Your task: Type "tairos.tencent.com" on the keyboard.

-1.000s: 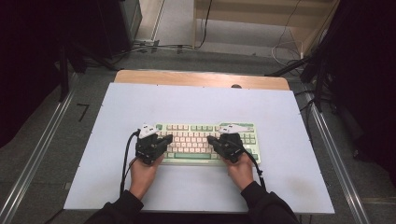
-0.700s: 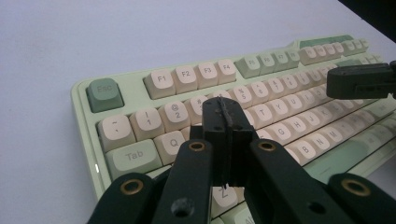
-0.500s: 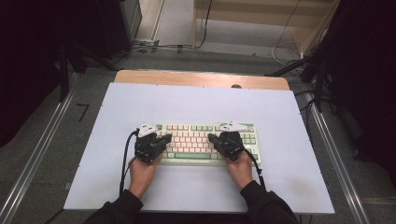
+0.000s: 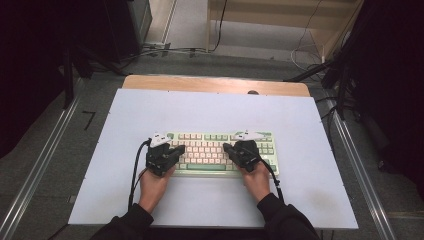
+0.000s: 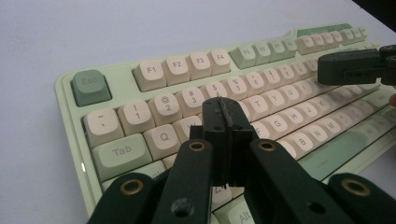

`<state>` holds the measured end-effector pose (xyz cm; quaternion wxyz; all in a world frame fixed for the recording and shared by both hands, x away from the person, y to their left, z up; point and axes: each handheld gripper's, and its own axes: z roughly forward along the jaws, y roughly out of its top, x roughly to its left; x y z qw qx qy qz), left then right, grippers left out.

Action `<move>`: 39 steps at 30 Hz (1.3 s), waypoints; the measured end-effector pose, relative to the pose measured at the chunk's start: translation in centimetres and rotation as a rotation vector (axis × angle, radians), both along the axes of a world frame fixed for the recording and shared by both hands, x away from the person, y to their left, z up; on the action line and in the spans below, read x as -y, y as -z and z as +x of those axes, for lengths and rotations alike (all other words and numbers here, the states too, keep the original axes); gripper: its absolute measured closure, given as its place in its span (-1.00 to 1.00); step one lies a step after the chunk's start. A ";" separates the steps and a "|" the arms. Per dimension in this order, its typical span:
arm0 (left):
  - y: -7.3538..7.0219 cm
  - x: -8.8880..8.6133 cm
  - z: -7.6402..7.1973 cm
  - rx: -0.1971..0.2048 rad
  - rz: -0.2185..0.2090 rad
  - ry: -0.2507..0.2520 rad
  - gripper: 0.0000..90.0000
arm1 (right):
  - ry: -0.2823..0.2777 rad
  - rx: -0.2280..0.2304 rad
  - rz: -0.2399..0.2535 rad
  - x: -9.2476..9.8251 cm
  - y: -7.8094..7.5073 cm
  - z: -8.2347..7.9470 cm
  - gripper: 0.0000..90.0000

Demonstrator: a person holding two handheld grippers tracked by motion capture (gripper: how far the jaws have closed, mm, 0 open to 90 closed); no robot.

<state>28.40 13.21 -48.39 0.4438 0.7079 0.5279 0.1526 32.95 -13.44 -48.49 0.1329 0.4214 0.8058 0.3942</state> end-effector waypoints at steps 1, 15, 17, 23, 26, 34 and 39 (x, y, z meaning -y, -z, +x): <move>0.0 0.0 0.0 -0.002 0.001 0.001 1.00 | 0.004 -0.002 -0.006 -0.1 0.1 0.0 0.94; 0.0 0.0 0.0 0.000 -0.001 0.002 1.00 | -0.043 -0.003 0.004 -0.3 -0.6 -0.8 0.94; 0.0 0.0 0.0 0.001 -0.001 0.002 1.00 | -0.057 -0.001 0.009 -0.4 -0.7 -1.0 0.94; 0.0 0.0 0.0 0.000 0.001 0.002 1.00 | -0.083 -0.007 0.006 -0.5 -0.9 -1.7 0.94; 0.0 0.0 0.0 0.001 0.000 0.002 1.00 | -0.085 -0.015 0.006 -0.5 -0.7 -1.8 0.94; 0.0 0.0 0.0 0.000 0.002 0.002 1.00 | -0.098 -0.020 0.000 -0.8 -0.4 -2.0 0.94; 0.0 0.0 -0.1 0.001 0.003 -0.002 1.00 | -0.105 -0.022 -0.006 -1.0 -0.3 -2.1 0.94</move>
